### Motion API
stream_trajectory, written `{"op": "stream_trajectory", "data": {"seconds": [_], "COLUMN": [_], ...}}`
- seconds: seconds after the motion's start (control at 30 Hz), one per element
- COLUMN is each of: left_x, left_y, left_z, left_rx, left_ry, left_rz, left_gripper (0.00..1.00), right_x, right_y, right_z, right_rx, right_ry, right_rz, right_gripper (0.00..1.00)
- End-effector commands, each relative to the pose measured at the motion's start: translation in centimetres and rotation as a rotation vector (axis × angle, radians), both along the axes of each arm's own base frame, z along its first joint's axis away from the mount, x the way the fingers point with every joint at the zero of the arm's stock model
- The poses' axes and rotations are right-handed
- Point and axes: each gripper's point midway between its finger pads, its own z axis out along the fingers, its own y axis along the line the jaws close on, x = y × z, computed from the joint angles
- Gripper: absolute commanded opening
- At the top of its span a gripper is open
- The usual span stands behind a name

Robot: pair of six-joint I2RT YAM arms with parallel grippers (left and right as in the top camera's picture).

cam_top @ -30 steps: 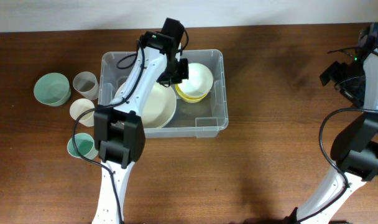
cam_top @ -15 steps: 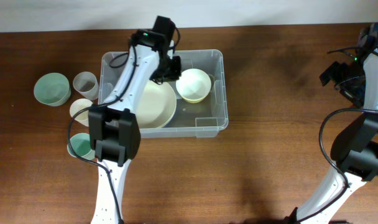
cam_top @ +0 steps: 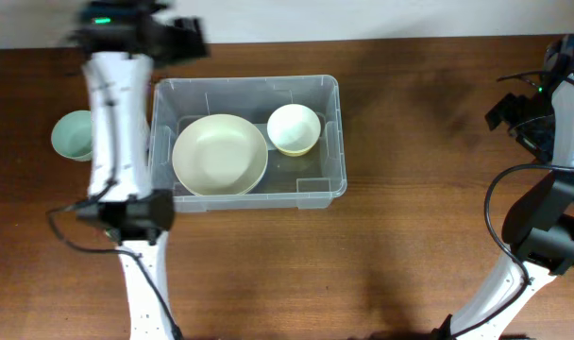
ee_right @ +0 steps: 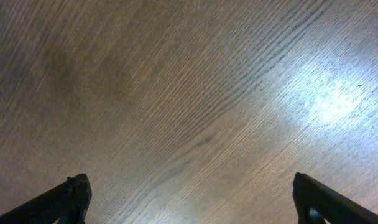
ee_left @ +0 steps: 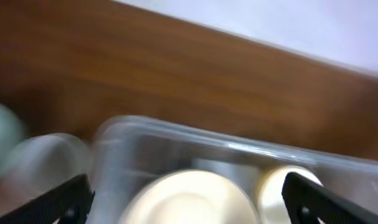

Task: Pack container
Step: 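Lower the white bowl onto the yellow bowl, release, withdraw left gripper, then move the left gripper to the green bowl and grasp its rim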

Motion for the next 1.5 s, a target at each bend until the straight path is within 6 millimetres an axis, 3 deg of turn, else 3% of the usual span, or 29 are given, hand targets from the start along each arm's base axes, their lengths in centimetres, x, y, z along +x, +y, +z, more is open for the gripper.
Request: {"op": "stream_trajectory", "data": {"seconds": [0.0, 0.07, 0.23, 0.3, 0.5, 0.7, 0.87, 1.07, 1.33, 1.37, 1.47], "left_x": [-2.6, -3.6, -5.6, -6.7, -9.9, -9.9, -9.8, -10.6, -11.3, -11.3, -11.3], "left_y": [9.5, 12.8, 18.8, 20.9, 25.0, 25.6, 25.5, 25.0, 24.7, 24.7, 24.8], "left_z": [1.3, 0.8, -1.9, -3.8, -10.3, -16.9, -20.2, -23.1, -25.0, -25.1, -25.2], "left_rx": [0.013, -0.037, -0.164, -0.188, -0.219, -0.254, -0.263, -0.274, -0.278, -0.278, -0.277], "left_ry": [0.008, 0.035, 0.118, 0.178, 0.374, 0.460, 0.482, 0.530, 0.559, 0.559, 0.554], "left_rz": [0.332, 0.399, 0.568, 0.661, 0.856, 0.869, 0.867, 0.894, 0.897, 0.897, 0.897], "left_gripper": [0.99, 1.00, 0.99, 0.99, 0.99, 0.99, 0.99, 1.00, 1.00, 0.97, 0.71], "right_x": [0.0, 0.0, 0.0, 0.0, 0.0, 0.0, 0.0, 0.0, 0.0, 0.0, 0.0], "right_y": [0.0, 0.1, 0.0, 0.0, 0.0, 0.1, 0.1, 0.0, 0.0, 0.1, 0.0], "right_z": [0.6, 0.6, 0.6, 0.6, 0.6, 0.6, 0.6, 0.6, 0.6, 0.6, 0.6], "right_rx": [-0.007, -0.007, -0.007, -0.007, -0.007, -0.006, -0.007, -0.007, -0.007, -0.007, -0.007], "right_ry": [-0.011, -0.011, -0.011, -0.011, -0.011, -0.012, -0.011, -0.011, -0.011, -0.011, -0.011], "right_rz": [-0.001, -0.001, -0.001, -0.001, -0.001, -0.001, -0.001, -0.001, -0.001, -0.001, -0.001], "right_gripper": [0.99, 0.99, 0.99, 0.99, 0.99, 0.99, 0.99, 0.99, 0.99, 0.99, 0.99]}}
